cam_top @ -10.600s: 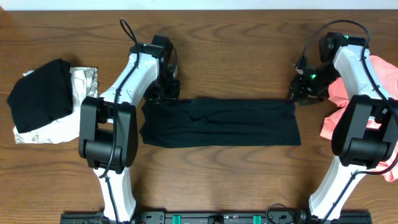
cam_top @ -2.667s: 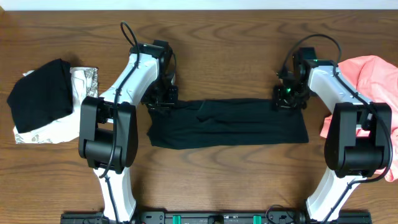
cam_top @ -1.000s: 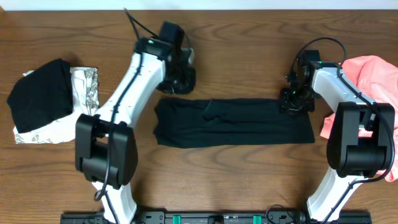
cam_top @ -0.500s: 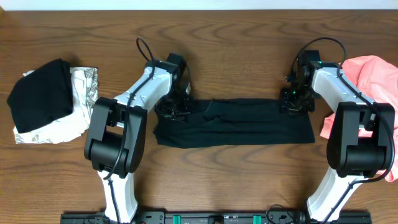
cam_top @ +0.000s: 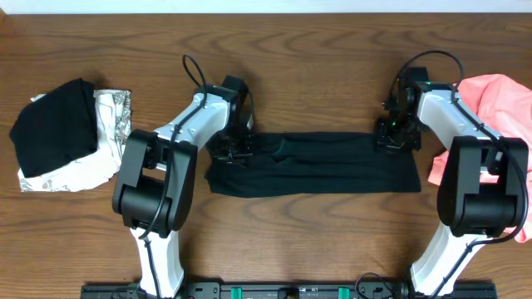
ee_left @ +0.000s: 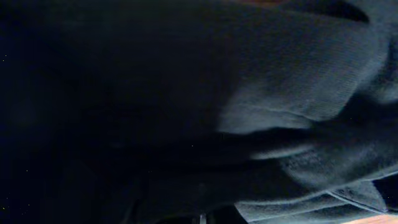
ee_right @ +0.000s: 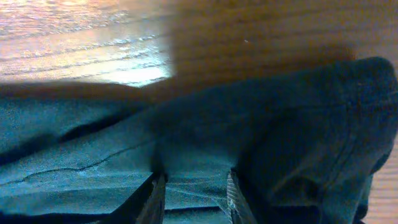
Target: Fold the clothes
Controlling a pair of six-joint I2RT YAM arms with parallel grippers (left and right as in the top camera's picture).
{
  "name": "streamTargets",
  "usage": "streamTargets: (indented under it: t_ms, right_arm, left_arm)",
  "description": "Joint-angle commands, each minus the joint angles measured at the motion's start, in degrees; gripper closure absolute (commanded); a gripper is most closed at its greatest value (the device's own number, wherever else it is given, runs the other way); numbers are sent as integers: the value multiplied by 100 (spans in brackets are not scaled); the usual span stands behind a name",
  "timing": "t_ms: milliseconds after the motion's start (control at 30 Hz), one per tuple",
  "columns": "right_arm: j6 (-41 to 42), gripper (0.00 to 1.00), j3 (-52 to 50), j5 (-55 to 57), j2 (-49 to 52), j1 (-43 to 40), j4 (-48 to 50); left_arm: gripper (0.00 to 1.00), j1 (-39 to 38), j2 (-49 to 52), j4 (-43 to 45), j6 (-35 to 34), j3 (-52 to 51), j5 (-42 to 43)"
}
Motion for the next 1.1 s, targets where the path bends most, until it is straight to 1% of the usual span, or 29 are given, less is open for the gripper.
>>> streamTargets:
  t_ms: [0,167,400,667,833,933,1000,1067]
  right_arm:
    - [105,66,-138,407,308,-229,-50]
    - [-17,65,-136,407,308,-271,2]
    - [-46,64,-26,404,229,-258,-26]
    - [-52,64,-2,404,15,-262,-26]
    - [-201,63,166,166,-284,-264,-101]
    - [-201,62,376,9,-625,-267,-212]
    - [-201,59,507,-116,-866,-269,-282]
    - [-199,54,612,-175,-1130,-269,-358]
  left_arm:
    - [94,184,13,-28,-31,-33,-337]
    - [94,343,13,-26,-31,-33,-337]
    - [94,372,9,-37,-31,-33,-315]
    - [94,372,-188,-57,-28,118,297]
    - [94,372,-529,-74,-28,160,315]
    - [94,372,-835,-74,-26,164,313]
    - [94,372,-1043,-74,-7,162,308]
    - [94,372,-1268,-76,-9,162,199]
